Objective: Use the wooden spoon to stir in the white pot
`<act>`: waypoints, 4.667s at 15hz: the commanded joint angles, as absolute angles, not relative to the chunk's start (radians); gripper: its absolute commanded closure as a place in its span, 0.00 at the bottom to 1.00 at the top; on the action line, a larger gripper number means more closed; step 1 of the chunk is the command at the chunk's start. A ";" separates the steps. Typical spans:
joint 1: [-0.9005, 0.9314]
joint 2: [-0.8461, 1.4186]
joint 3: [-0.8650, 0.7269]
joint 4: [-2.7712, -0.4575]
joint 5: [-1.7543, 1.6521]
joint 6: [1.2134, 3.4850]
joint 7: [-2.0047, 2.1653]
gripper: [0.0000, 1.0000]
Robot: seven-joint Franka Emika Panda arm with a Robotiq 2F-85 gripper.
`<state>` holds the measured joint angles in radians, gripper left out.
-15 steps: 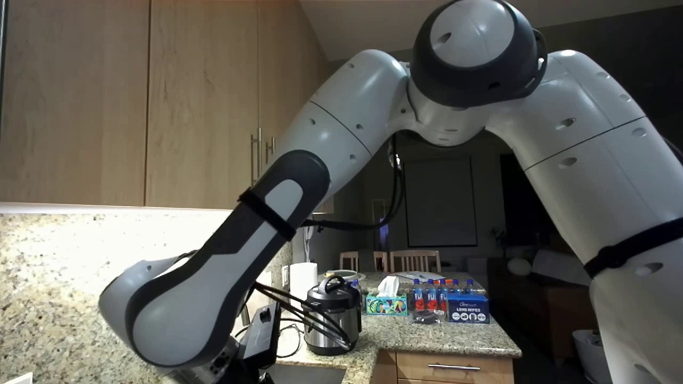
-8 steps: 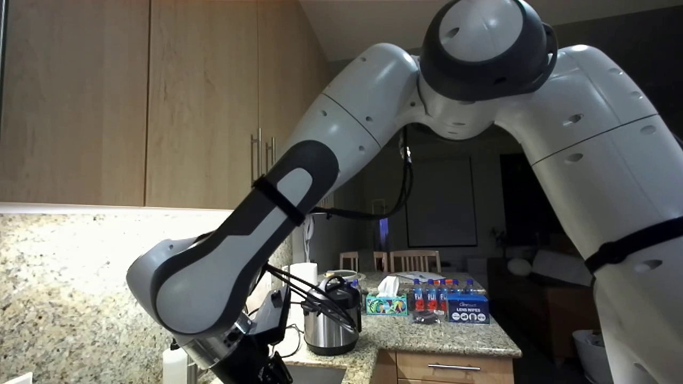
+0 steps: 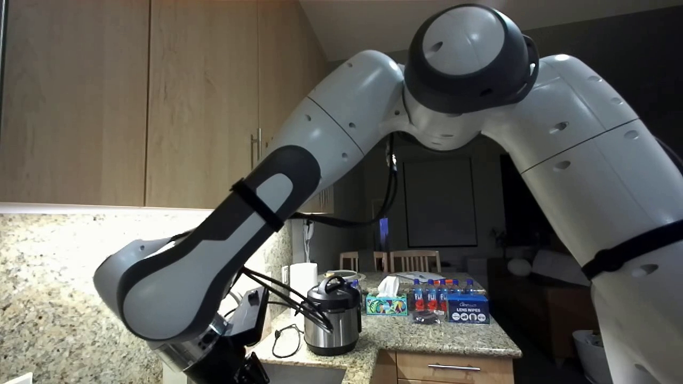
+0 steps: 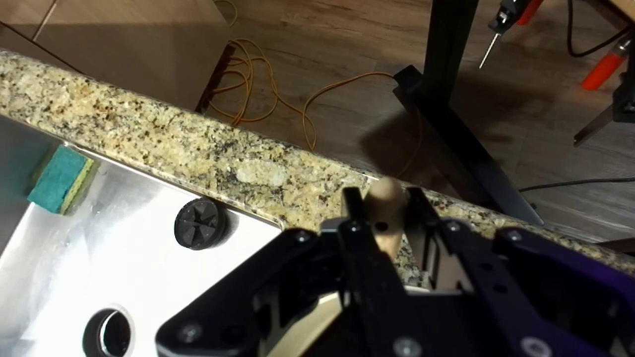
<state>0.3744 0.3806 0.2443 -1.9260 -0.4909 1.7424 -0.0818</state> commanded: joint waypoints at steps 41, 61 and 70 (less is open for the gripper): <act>0.344 0.263 0.258 -2.169 -0.512 2.166 -0.074 0.91; 0.300 0.101 0.223 -2.338 -0.540 2.153 0.004 0.91; 0.334 0.287 0.257 -2.054 -0.523 1.995 -0.122 0.91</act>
<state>0.3209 0.2157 0.2424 -2.1543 -0.5334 2.0617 -0.0744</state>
